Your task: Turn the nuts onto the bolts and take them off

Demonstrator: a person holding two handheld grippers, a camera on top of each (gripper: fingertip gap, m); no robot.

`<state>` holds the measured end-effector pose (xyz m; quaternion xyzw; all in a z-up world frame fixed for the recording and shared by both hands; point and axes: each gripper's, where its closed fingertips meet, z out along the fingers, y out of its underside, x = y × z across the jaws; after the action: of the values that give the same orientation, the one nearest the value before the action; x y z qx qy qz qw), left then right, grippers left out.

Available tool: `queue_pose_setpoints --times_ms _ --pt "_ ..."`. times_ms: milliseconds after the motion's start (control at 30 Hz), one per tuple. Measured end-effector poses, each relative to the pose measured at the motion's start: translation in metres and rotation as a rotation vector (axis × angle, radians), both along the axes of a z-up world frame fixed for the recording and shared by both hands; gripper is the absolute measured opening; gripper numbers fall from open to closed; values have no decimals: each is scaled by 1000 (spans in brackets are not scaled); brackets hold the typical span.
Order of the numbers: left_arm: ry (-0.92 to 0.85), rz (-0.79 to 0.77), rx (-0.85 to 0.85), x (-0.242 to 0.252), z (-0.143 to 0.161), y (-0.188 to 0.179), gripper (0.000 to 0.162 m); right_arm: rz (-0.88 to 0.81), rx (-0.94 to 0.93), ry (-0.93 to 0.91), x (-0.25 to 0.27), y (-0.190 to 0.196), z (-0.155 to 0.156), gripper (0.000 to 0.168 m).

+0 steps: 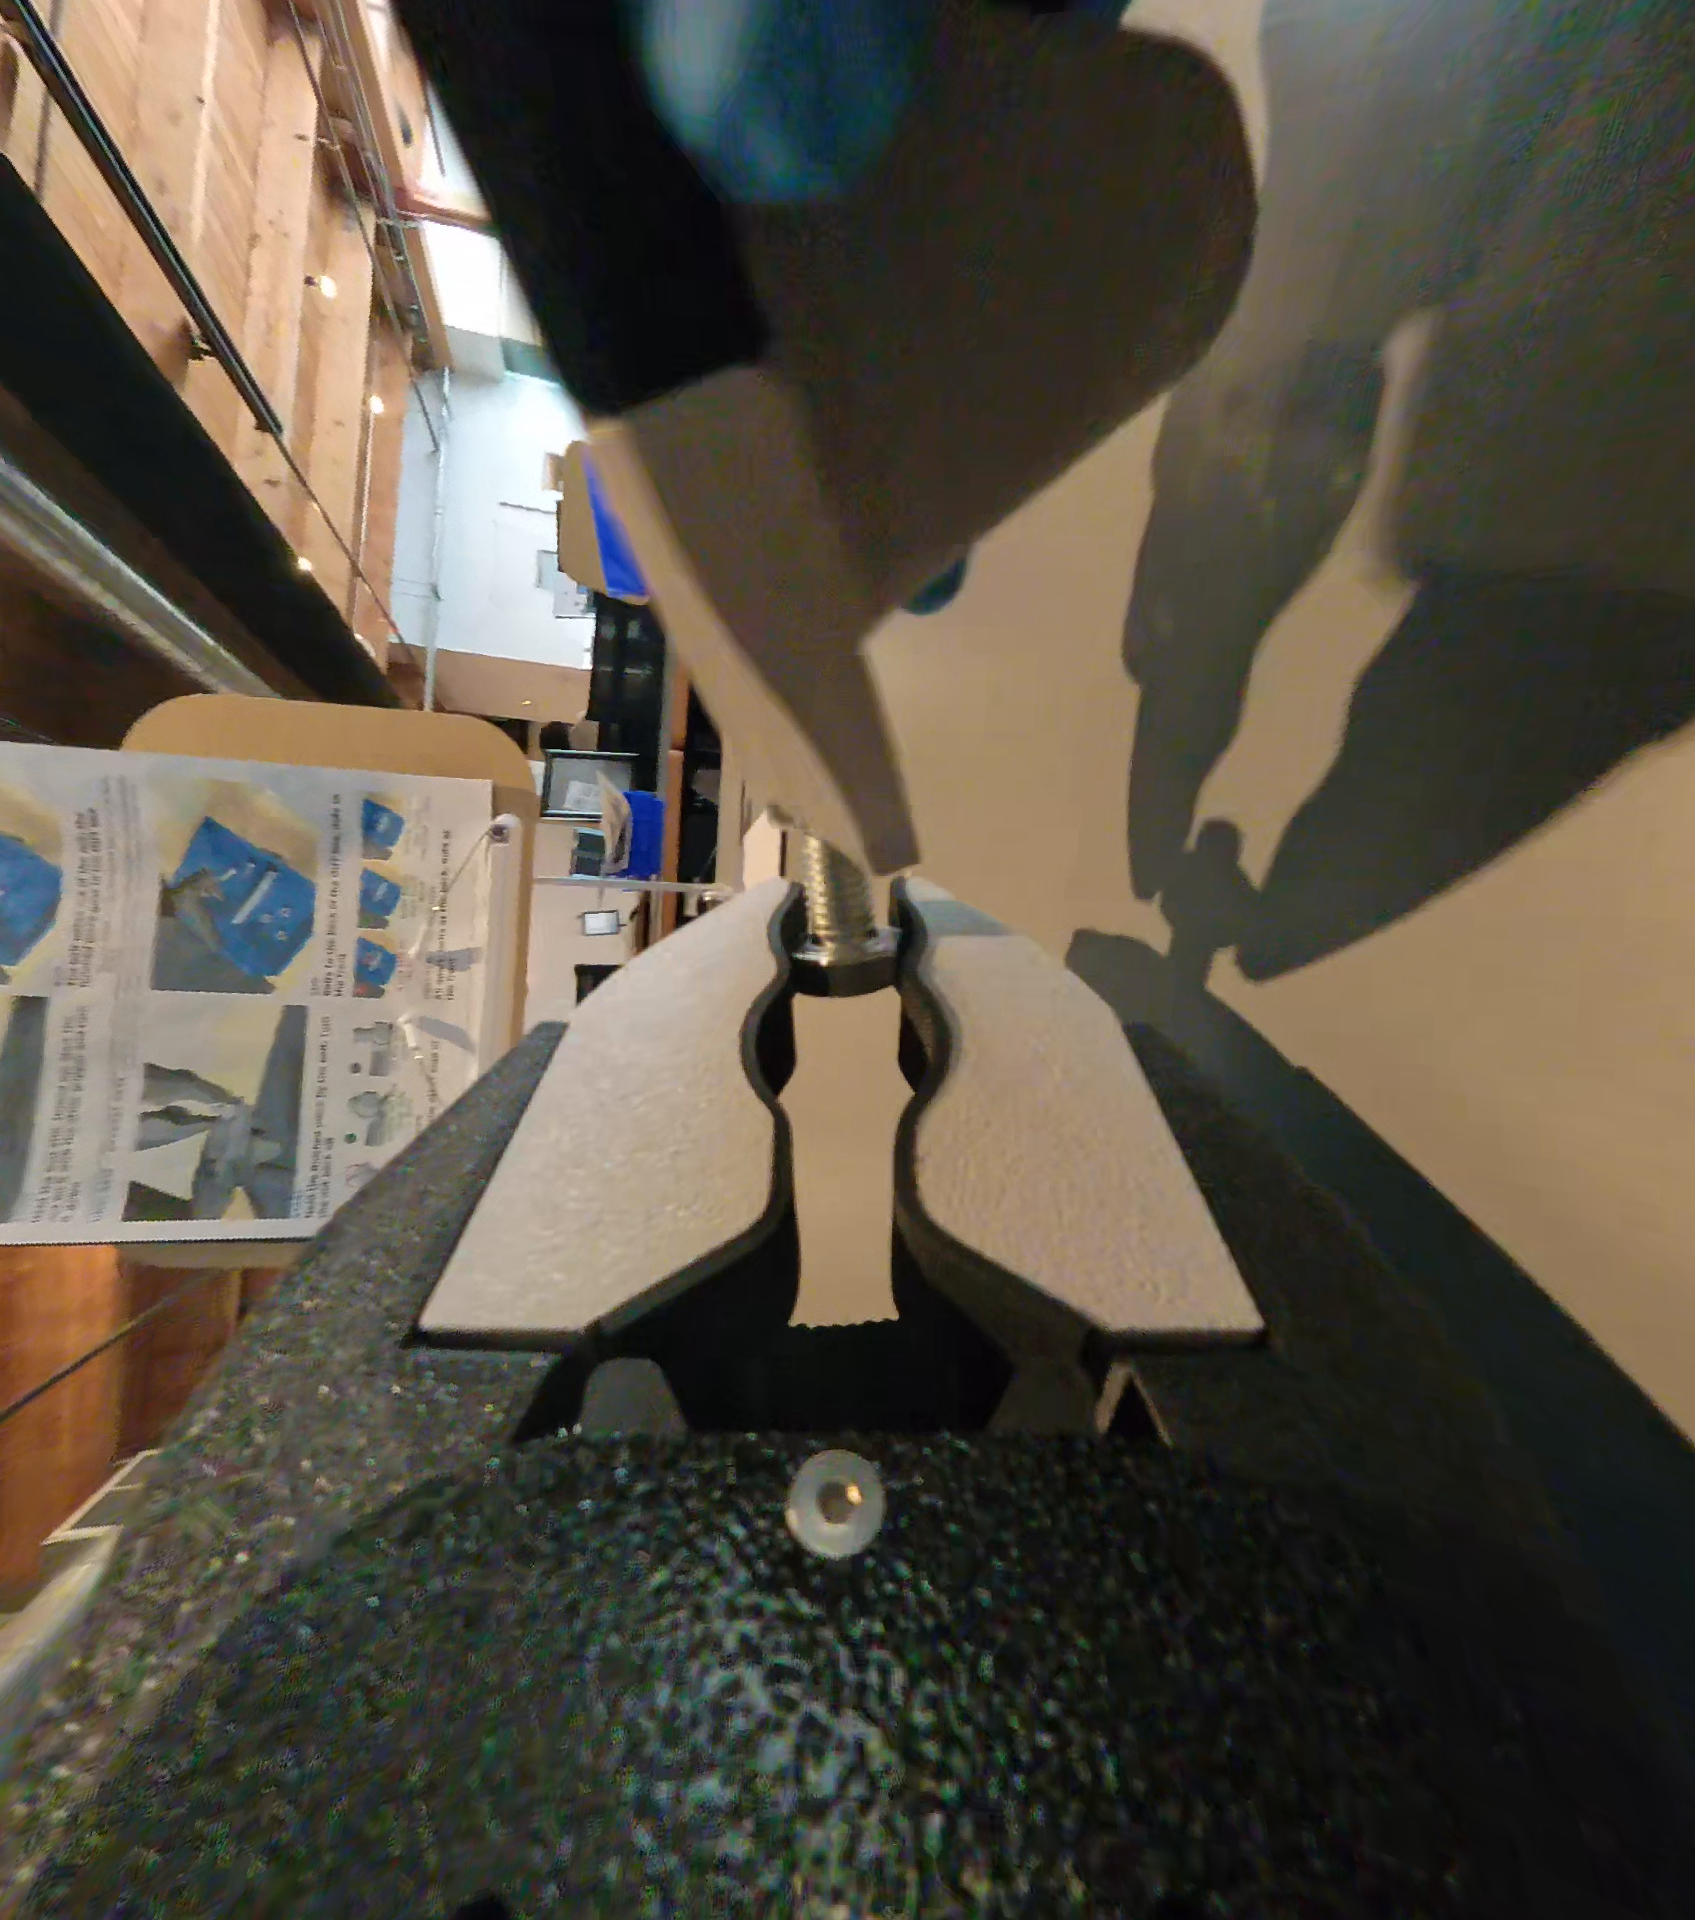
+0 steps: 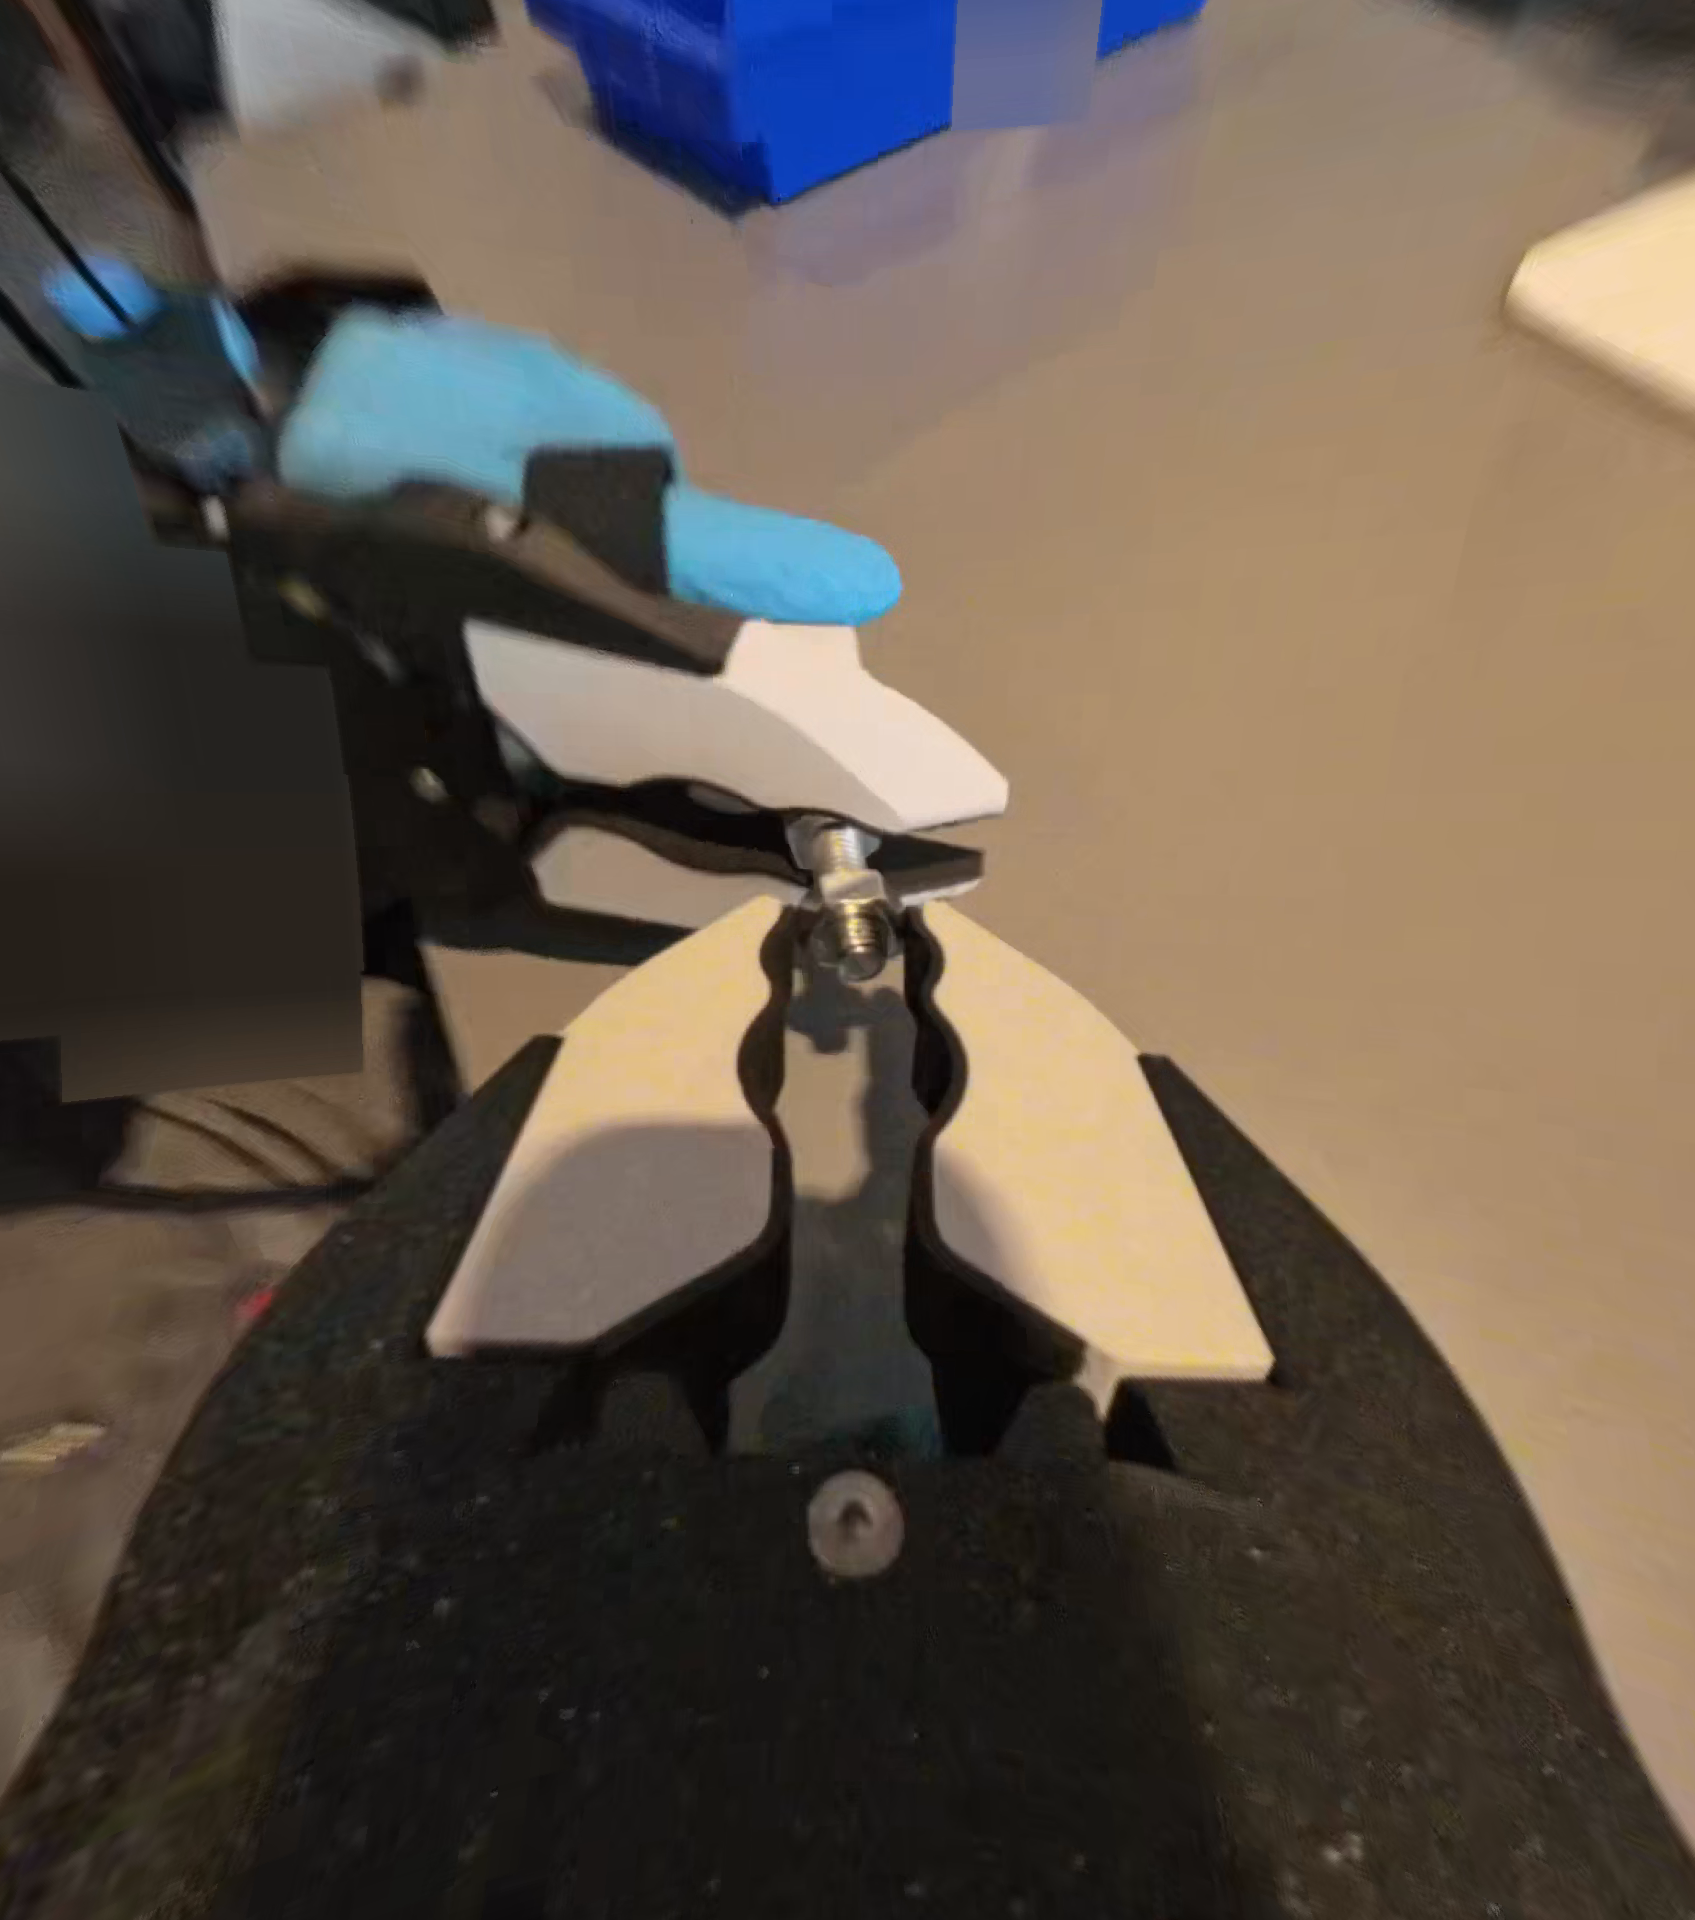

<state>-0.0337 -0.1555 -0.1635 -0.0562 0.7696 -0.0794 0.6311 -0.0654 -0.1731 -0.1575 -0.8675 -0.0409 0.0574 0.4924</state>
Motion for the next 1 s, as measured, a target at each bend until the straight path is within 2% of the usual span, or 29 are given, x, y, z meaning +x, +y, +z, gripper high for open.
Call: queue_pose_setpoints --times_ms 100,167,200,267,433,533,733,1000 --pt "-2 -5 -46 0 3 0 15 2 37 411 -3 0 10 23" --pt "13 -15 -96 0 4 0 15 49 72 494 -4 -1 15 26" --pt "25 -10 -107 0 3 1 15 64 89 463 -4 -2 16 30" --pt "48 -9 -137 1 1 2 15 71 98 275 2 -3 14 38" --pt "96 -37 -244 -1 0 1 15 105 140 -481 17 -7 14 40" --pt "120 -55 -277 -2 -1 -2 15 154 133 -777 15 -8 7 38" --pt "155 -72 -278 -3 -6 -5 15 186 205 -906 6 -3 9 33" --pt "170 -88 -255 -4 -9 -8 15 196 192 -927 2 0 3 19"
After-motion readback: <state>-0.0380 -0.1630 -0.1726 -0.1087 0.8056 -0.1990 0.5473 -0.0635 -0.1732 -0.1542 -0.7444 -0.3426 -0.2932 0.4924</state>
